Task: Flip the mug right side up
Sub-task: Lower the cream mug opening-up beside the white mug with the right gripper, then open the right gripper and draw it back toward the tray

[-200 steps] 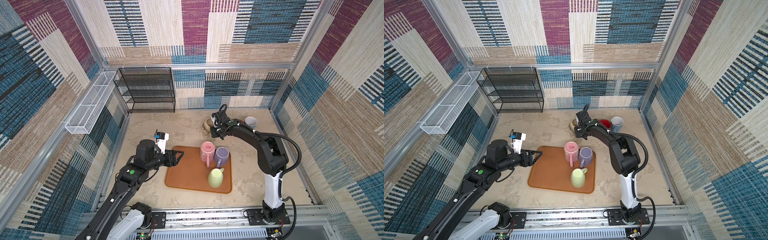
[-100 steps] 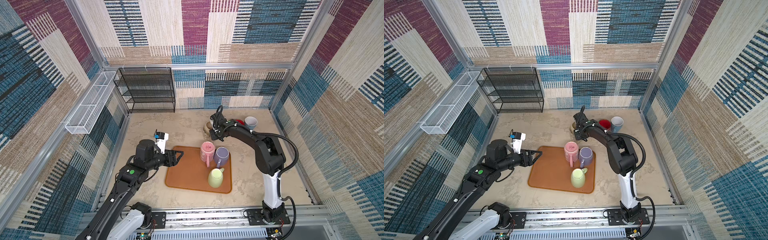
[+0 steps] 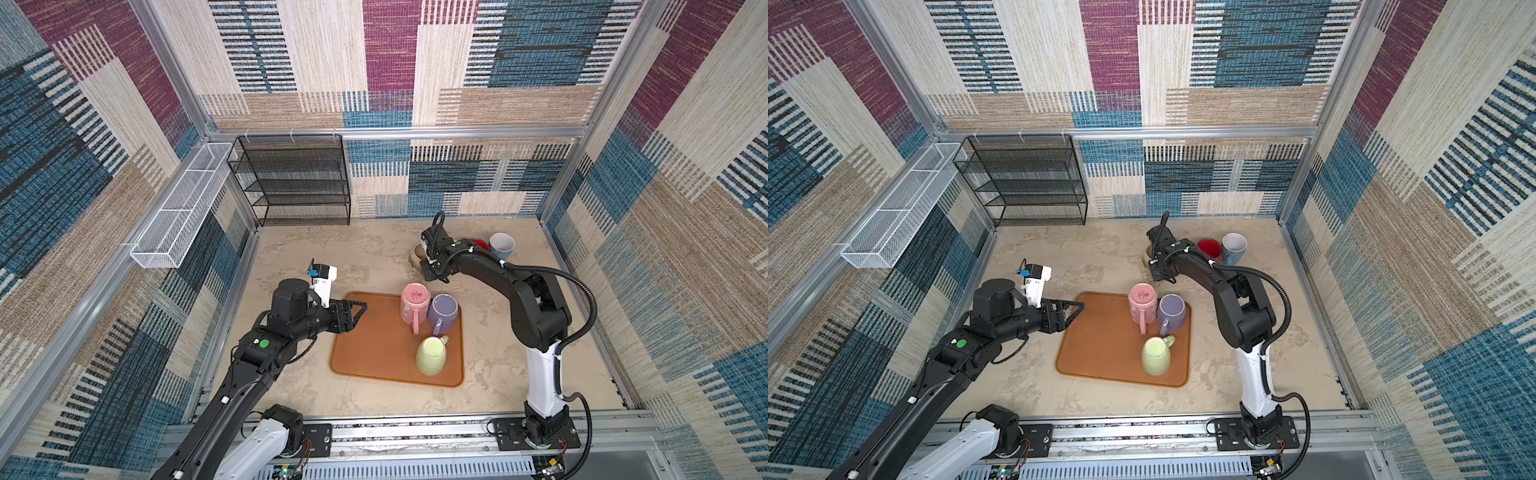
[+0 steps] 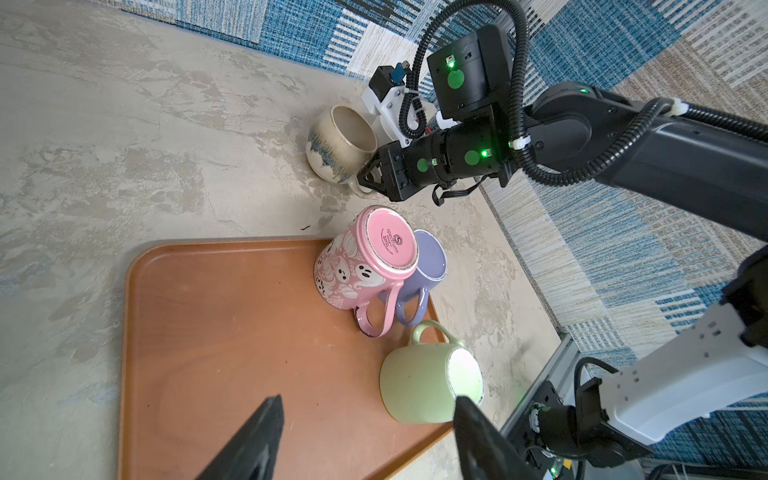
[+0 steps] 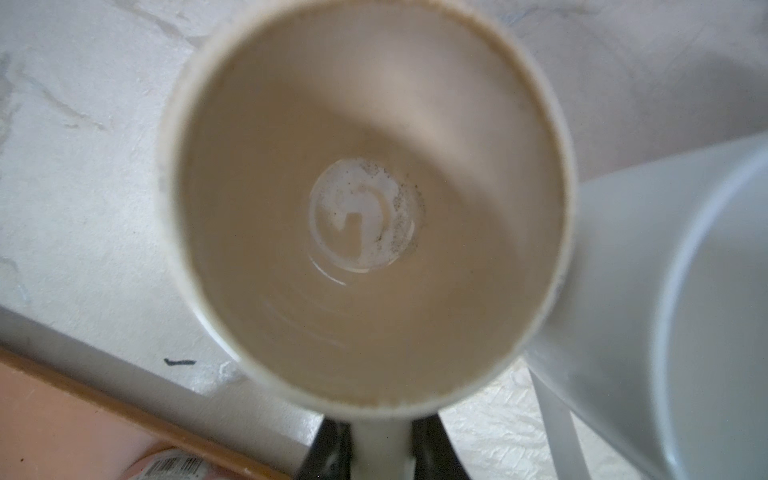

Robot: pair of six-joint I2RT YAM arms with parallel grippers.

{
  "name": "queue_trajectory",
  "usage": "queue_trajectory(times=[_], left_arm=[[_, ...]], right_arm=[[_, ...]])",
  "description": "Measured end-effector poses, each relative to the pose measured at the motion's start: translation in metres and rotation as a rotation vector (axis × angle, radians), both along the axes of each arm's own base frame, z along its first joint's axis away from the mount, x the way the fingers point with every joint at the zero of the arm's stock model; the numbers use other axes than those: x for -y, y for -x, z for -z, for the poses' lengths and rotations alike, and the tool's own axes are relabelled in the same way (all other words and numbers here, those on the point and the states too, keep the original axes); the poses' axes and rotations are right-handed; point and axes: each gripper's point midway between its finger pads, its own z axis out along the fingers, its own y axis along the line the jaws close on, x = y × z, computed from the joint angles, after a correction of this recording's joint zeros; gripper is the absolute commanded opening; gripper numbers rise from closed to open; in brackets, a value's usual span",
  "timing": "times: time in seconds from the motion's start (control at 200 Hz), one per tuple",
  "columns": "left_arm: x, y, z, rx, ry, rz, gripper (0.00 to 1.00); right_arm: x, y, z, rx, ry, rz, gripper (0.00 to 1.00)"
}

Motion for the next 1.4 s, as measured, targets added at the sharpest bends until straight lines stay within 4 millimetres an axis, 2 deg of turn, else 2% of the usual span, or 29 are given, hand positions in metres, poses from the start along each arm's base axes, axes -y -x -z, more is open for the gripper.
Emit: queue_trajectory(times=[0.436, 0.736, 0.912, 1.192, 1.312, 1.397], left_arm=[[-0.003, -0.005, 0.010, -0.058, -0.036, -0.022, 0.67], [0.001, -0.002, 0.014, -0.107, -0.062, -0.007, 0.65], [0.007, -0.001, 0.025, -0.132, -0.100, 0.008, 0.64], [0.013, -0.001, 0.044, -0.156, -0.160, 0.008, 0.64], [0.017, 0.000, 0.054, -0.178, -0.172, 0.021, 0.63], [0.020, -0.002, 0.057, -0.175, -0.185, 0.019, 0.63]], right_arm=[[-0.003, -0.003, -0.010, 0.030, -0.016, -0.003, 0.42], [-0.006, 0.003, -0.057, 0.118, -0.094, -0.019, 0.48], [-0.002, 0.020, -0.078, 0.151, -0.141, -0.022, 0.49], [0.011, 0.062, -0.113, 0.211, -0.223, -0.018, 0.50], [0.013, 0.078, -0.121, 0.223, -0.250, -0.023, 0.49], [0.013, 0.089, -0.118, 0.215, -0.253, -0.029, 0.49]])
